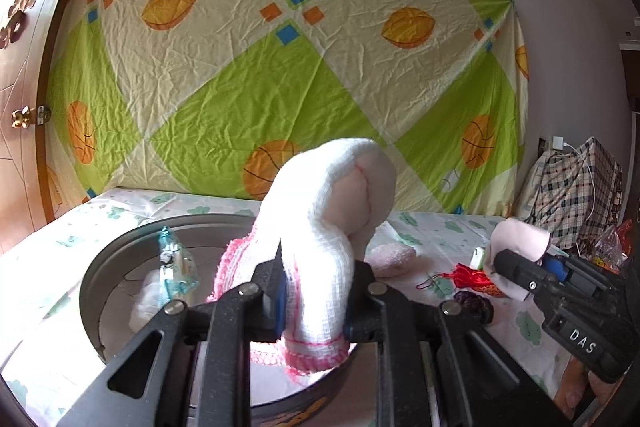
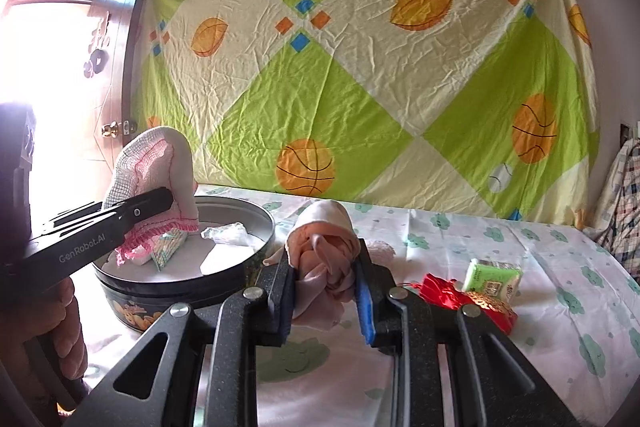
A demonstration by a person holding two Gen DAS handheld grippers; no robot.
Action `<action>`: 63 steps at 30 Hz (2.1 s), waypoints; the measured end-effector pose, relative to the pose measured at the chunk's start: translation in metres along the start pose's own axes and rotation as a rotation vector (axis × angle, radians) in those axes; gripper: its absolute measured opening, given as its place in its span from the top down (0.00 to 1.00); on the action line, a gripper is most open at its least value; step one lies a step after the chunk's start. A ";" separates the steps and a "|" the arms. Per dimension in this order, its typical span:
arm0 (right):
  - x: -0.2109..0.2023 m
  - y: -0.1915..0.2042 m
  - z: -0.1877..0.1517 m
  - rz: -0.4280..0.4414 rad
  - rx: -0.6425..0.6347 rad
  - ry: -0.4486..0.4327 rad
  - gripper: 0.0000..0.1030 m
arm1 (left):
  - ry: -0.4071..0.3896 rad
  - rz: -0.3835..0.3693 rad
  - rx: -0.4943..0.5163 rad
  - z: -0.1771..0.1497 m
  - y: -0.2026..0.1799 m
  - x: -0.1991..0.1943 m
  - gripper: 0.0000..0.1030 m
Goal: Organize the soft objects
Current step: 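Carry the white cloth and pink cloth over the black tin with both grippers, then open both grippers to drop the two cloths into the tin, then grasp the dark purple fuzzy ball with the left gripper while the right gripper approaches the red pouch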
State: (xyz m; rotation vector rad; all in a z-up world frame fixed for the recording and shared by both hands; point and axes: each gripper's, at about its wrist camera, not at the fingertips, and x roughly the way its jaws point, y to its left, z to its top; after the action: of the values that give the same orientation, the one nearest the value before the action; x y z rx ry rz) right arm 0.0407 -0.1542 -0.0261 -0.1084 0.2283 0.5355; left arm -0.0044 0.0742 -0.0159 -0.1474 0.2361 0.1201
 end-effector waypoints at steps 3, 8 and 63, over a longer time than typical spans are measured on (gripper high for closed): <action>0.012 0.010 0.010 0.053 -0.006 0.020 0.73 | 0.016 0.036 -0.004 0.003 0.019 0.002 0.83; 0.042 0.030 0.026 0.103 -0.034 0.060 0.73 | 0.053 0.084 -0.018 0.007 0.047 0.010 0.83; 0.042 -0.067 0.005 -0.014 0.077 0.247 0.26 | 0.153 -0.025 0.115 0.002 -0.044 0.041 0.04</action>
State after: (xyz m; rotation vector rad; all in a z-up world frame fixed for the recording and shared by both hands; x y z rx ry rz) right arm 0.1114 -0.1900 -0.0289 -0.1014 0.4879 0.4982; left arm 0.0412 0.0354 -0.0179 -0.0450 0.3927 0.0705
